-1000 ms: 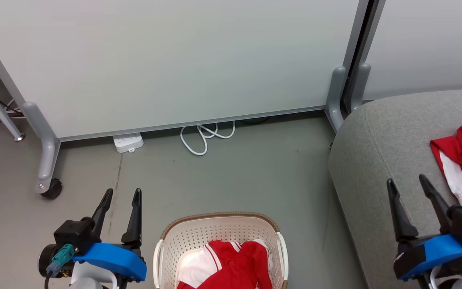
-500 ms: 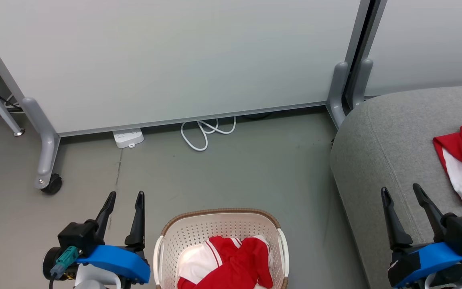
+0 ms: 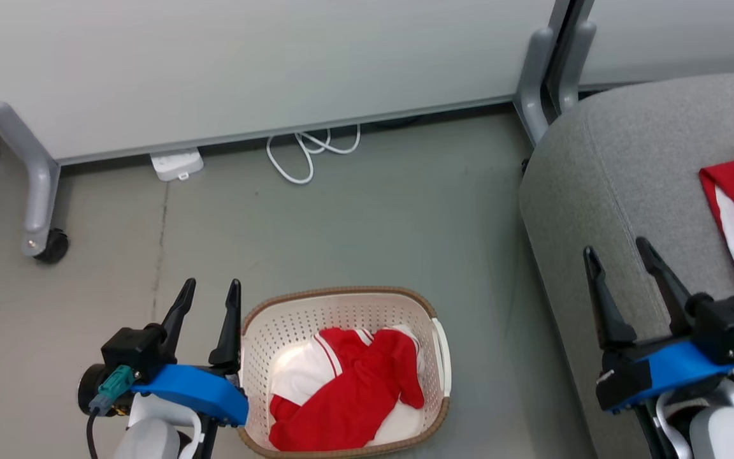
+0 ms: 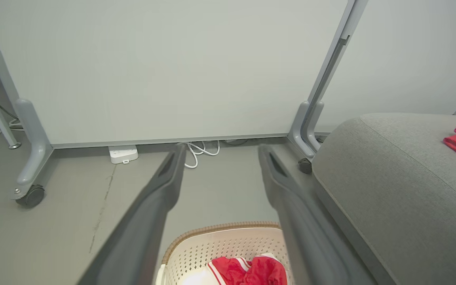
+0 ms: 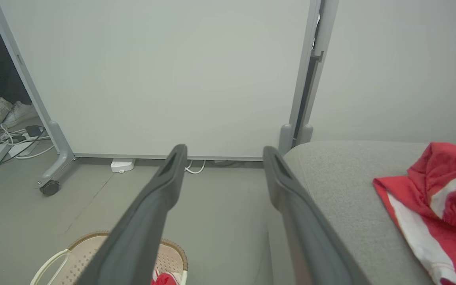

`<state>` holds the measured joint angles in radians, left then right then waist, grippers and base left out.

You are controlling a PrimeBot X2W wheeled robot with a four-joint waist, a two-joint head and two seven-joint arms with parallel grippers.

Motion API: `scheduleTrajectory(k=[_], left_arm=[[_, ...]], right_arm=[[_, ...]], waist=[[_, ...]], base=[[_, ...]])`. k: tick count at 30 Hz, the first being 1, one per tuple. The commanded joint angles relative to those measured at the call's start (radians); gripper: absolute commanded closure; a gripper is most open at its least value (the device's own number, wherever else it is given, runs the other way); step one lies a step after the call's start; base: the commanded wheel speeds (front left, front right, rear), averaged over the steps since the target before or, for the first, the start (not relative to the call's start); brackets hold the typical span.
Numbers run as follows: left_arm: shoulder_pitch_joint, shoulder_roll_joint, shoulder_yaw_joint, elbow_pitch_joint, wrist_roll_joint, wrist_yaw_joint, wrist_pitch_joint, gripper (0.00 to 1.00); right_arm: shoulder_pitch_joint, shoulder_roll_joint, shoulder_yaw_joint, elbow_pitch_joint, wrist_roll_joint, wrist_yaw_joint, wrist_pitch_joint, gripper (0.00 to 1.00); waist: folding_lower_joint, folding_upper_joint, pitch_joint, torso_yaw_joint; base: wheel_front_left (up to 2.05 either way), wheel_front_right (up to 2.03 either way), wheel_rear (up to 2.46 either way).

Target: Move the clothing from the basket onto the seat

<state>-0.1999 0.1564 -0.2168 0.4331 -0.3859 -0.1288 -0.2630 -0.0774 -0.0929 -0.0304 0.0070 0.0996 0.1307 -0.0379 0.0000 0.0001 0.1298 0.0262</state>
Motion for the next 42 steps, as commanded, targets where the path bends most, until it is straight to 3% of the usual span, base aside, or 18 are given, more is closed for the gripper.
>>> scheduleTrajectory(k=[1,9,22,37,42], left_arm=[[-0.040,0.005,-0.015,0.008,-0.001,-0.002,-0.003,0.00],[-0.201,0.040,-0.148,0.127,-0.029,-0.002,-0.002,0.00],[-0.497,0.159,-0.384,0.345,-0.120,-0.002,0.103,0.00],[-0.624,0.271,-0.543,0.414,-0.233,-0.002,0.219,0.00],[-0.656,0.258,-0.563,0.453,-0.248,-0.002,0.243,0.00]], right_arm=[[-0.046,-0.006,0.015,-0.013,0.004,0.000,-0.005,0.00],[-0.202,-0.032,0.095,-0.028,0.013,0.000,-0.025,0.00],[-0.411,0.021,0.234,0.018,0.056,0.000,-0.131,0.00],[-0.490,0.045,0.326,0.093,0.131,0.000,-0.215,0.00],[-0.476,0.044,0.334,0.081,0.156,0.000,-0.224,0.00]], waist=[[0.0000,-0.0001,0.103,-0.048],[0.0000,-0.0001,0.328,-0.150],[0.0000,-0.0001,0.644,-0.347],[0.0000,-0.0001,0.801,-0.485],[0.0000,-0.0001,0.815,-0.485]], base=[[0.00,0.00,0.00],[0.00,0.00,0.00],[0.00,0.00,0.00],[0.00,0.00,0.00],[0.00,0.00,0.00]])
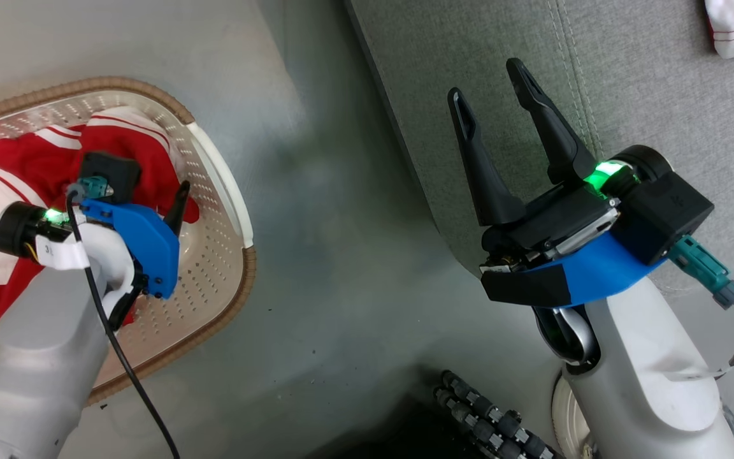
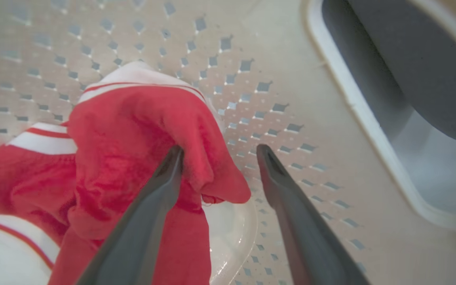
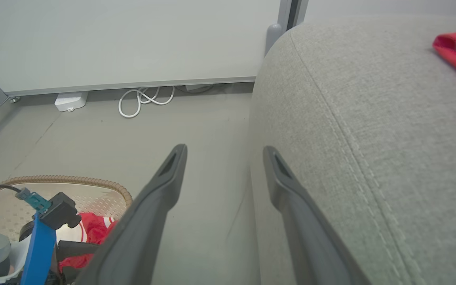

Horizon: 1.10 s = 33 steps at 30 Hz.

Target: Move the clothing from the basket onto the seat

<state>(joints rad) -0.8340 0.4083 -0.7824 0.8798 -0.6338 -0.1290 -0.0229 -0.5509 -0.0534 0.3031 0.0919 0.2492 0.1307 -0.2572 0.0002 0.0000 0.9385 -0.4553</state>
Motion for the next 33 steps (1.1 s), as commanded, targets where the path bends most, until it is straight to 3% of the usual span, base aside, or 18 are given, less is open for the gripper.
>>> scheduleTrajectory(k=[1,12,13,14,33], left_arm=[[-0.031,0.003,0.001,0.018,-0.002,-0.002,0.007,0.00],[-0.094,-0.058,-0.011,0.151,0.000,0.018,0.002,0.00],[-0.101,-0.060,-0.015,0.160,0.003,0.020,0.000,0.60],[-0.106,-0.063,-0.016,0.169,0.003,0.020,-0.002,1.00],[-0.129,-0.088,-0.024,0.261,-0.042,0.000,-0.058,1.00]], right_arm=[[0.003,0.005,0.001,-0.008,0.008,0.000,-0.005,0.00],[0.049,0.004,-0.002,-0.037,0.009,0.000,-0.009,0.00],[0.050,0.004,-0.003,-0.039,0.007,0.000,-0.008,0.00],[0.052,0.004,-0.004,-0.041,0.006,0.000,-0.008,0.00],[0.010,0.004,0.034,-0.008,0.031,0.000,-0.009,0.00]], waist=[[-0.0002,0.0000,0.009,-0.003],[-0.0002,0.0000,0.018,0.005],[-0.0002,0.0000,0.018,0.006],[-0.0002,0.0000,0.019,0.007],[-0.0002,0.0000,-0.007,-0.002]], base=[[0.00,0.00,0.00],[0.00,0.00,0.00],[0.00,0.00,0.00],[0.00,0.00,0.00],[0.00,0.00,0.00]])
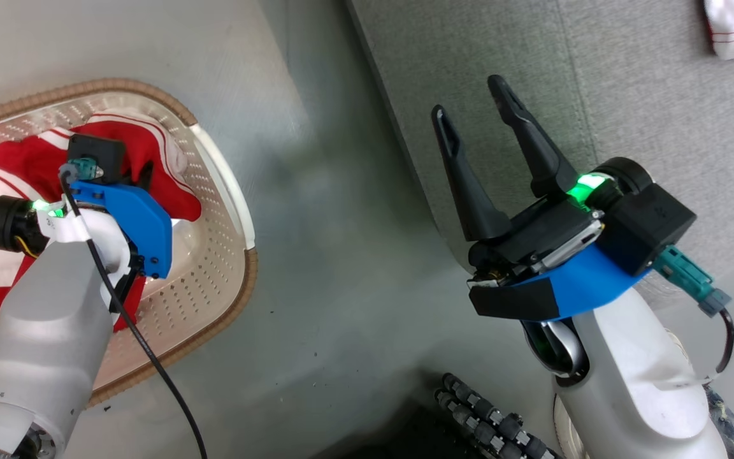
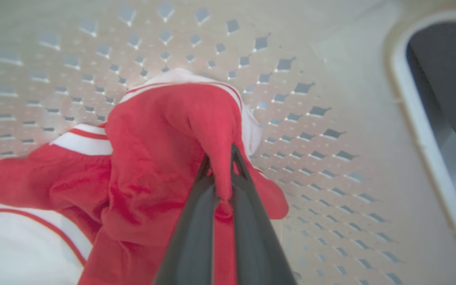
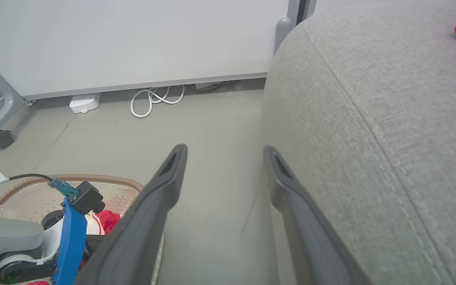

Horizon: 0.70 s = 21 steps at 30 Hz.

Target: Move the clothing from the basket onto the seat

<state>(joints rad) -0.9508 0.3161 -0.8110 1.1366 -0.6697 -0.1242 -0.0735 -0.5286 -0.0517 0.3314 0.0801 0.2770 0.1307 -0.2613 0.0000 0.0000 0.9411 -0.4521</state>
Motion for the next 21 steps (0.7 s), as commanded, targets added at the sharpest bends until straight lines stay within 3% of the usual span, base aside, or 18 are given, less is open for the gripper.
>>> scheduleTrajectory(k=[1,6,13,21], left_arm=[[-0.004,0.003,0.005,0.009,-0.010,-0.005,-0.012,1.00],[0.039,-0.033,0.010,0.026,-0.033,-0.006,-0.047,1.00],[0.105,-0.119,-0.014,0.034,-0.057,-0.008,-0.087,1.00],[0.191,-0.169,-0.063,-0.011,-0.110,-0.006,-0.115,1.00]], right_arm=[[-0.021,0.002,0.011,0.009,0.007,0.000,-0.005,0.00],[-0.036,0.002,0.008,0.047,-0.015,0.000,-0.005,0.00],[0.009,-0.012,-0.026,0.110,-0.075,0.000,0.011,0.00],[0.084,-0.058,-0.027,0.123,-0.073,0.000,0.070,0.00]], waist=[[0.0000,0.0000,-0.018,-0.009],[0.0000,0.0000,-0.106,0.009],[0.0000,0.0000,-0.305,0.111],[0.0000,0.0000,-0.538,0.224]], base=[[0.00,0.00,0.00],[0.00,0.00,0.00],[0.00,0.00,0.00],[0.00,0.00,0.00]])
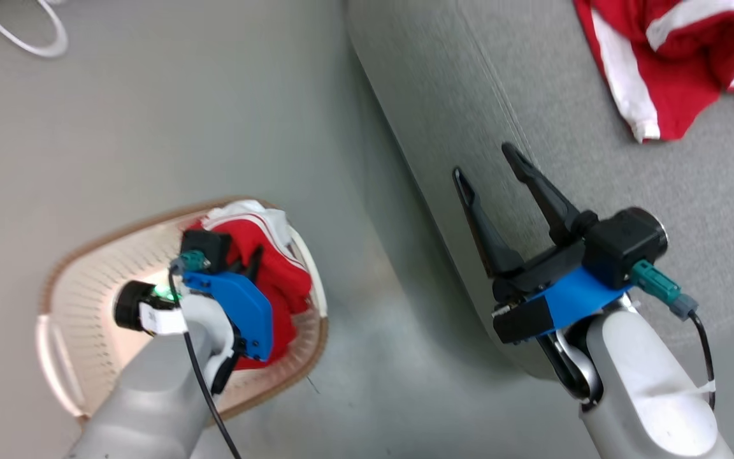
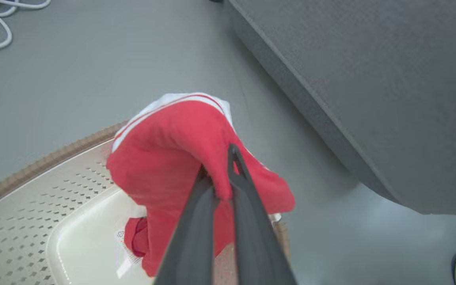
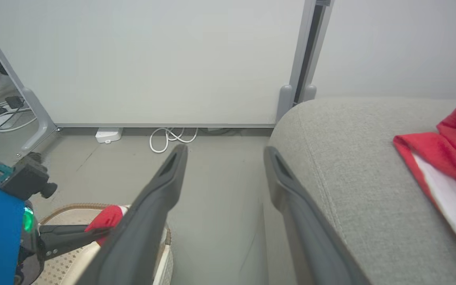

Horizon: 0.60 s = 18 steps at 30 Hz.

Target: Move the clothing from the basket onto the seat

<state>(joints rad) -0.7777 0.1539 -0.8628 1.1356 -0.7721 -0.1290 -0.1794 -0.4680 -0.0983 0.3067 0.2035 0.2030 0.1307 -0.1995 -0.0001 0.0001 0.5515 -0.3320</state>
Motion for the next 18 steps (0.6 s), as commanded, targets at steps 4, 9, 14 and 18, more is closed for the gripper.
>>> scheduleTrajectory(k=[4,9,14,18], left_arm=[[0.046,-0.020,-0.055,-0.060,-0.031,-0.002,-0.019,1.00],[0.055,-0.021,-0.118,-0.128,-0.056,-0.002,-0.036,1.00],[0.029,-0.031,-0.179,-0.186,-0.078,-0.002,-0.048,1.00],[-0.008,-0.046,-0.218,-0.226,-0.100,-0.002,-0.056,1.00]], right_arm=[[0.074,-0.029,-0.014,-0.005,0.010,0.000,0.038,0.00],[0.145,-0.042,-0.026,-0.017,0.018,0.000,0.078,0.00],[0.213,-0.050,-0.034,-0.028,0.020,0.000,0.113,0.00],[0.260,-0.053,-0.040,-0.036,0.028,0.000,0.136,0.00]], waist=[[0.0001,-0.0001,-0.251,0.163],[0.0001,-0.0001,-0.361,0.227],[0.0001,-0.0001,-0.449,0.273],[0.0001,-0.0001,-0.500,0.302]], base=[[0.00,0.00,0.00],[0.00,0.00,0.00],[0.00,0.00,0.00],[0.00,0.00,0.00]])
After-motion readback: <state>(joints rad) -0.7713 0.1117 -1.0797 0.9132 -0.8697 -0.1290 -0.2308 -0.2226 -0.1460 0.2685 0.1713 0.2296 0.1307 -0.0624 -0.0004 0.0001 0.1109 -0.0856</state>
